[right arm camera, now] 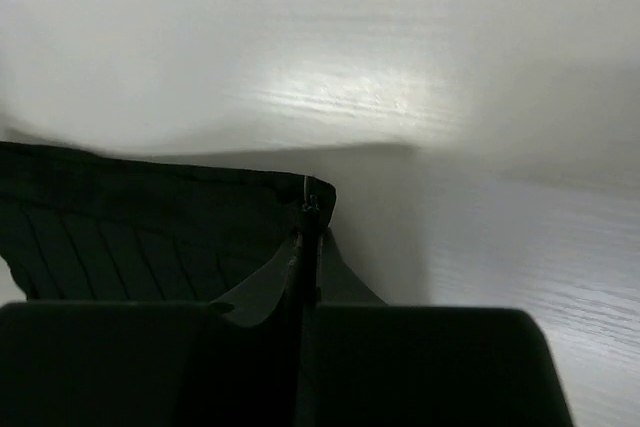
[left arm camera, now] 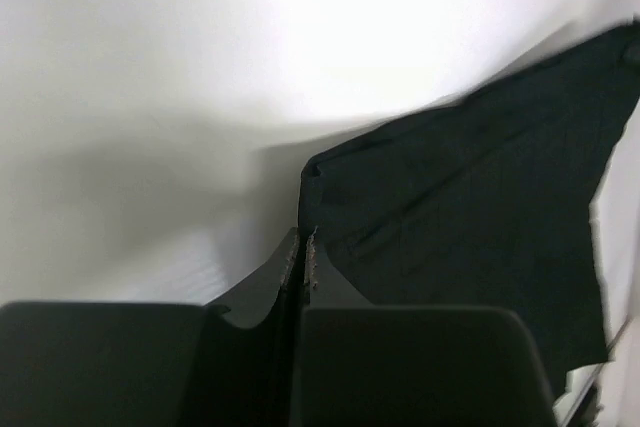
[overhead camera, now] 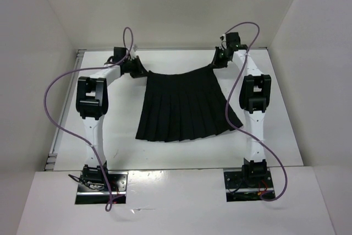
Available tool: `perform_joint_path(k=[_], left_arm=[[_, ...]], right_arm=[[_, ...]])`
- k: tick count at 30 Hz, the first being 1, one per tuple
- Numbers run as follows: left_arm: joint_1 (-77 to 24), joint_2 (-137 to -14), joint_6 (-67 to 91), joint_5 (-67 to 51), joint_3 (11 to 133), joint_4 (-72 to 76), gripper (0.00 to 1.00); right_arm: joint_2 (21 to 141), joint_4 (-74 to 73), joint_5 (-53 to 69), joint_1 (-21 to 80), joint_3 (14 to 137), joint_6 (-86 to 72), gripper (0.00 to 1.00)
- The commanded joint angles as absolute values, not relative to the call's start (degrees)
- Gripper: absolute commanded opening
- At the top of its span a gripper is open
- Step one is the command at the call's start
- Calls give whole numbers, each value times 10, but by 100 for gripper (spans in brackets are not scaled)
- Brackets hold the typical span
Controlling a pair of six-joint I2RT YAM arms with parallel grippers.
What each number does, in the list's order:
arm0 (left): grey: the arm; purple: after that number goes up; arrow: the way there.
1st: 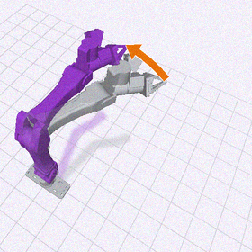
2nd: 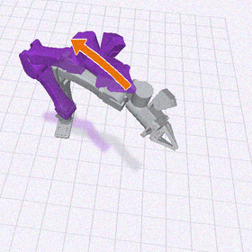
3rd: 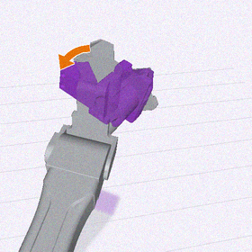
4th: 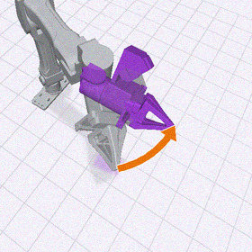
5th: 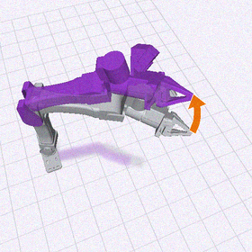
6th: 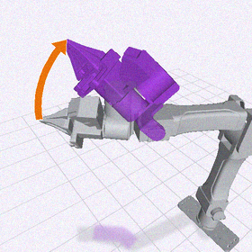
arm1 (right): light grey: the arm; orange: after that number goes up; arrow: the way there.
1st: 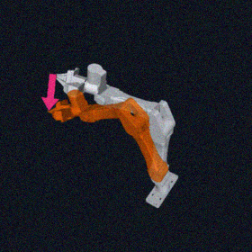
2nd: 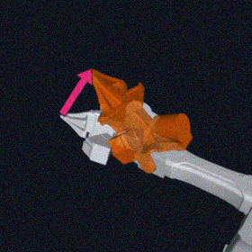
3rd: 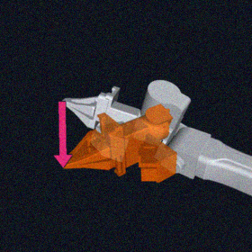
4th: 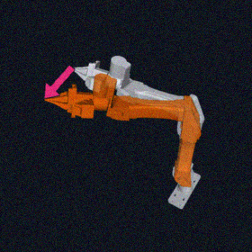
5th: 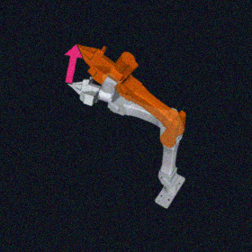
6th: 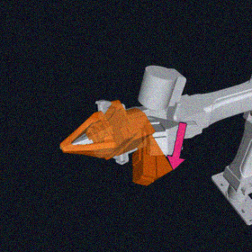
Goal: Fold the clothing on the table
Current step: Fold the skirt
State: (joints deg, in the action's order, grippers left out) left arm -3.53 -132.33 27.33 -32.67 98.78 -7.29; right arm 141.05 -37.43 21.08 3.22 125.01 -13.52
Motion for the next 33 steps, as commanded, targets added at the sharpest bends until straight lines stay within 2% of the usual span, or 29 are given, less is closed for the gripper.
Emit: perform_joint_path(k=[1, 4, 5, 7, 11, 16, 21, 25, 29, 33], left_arm=[[-4, -1281, 303, -300, 1085, -70, 0], [1, -1314, 309, -305, 1164, -108, 0], [1, -1321, 309, -315, 1213, -116, 0], [1, -1331, 316, -338, 1246, -130, 0], [1, -1311, 316, -353, 1258, -138, 0], [1, -1259, 309, -353, 1136, -90, 0], [1, -1217, 320, -367, 1074, -83, 0], [1, -1120, 320, -408, 1052, -85, 0], [1, -971, 297, -406, 1007, -142, 0], [1, -829, 298, -397, 905, -148, 0]], right_arm=[[1349, -409, 168, 30, 1354, -136, 0], [1405, -490, 168, 35, 1504, -136, 0], [1427, -515, 168, 35, 1611, -142, 0], [1447, -531, 175, 35, 1651, -149, 0], [1427, -536, 175, 40, 1630, -149, 0], [1413, -548, 175, 46, 1572, -149, 0], [1382, -582, 163, 59, 1524, -149, 0], [1276, -588, 119, 93, 1473, -149, 0], [1148, -599, 91, 130, 1393, -144, 0], [1029, -605, 83, 156, 1303, -144, 0]])
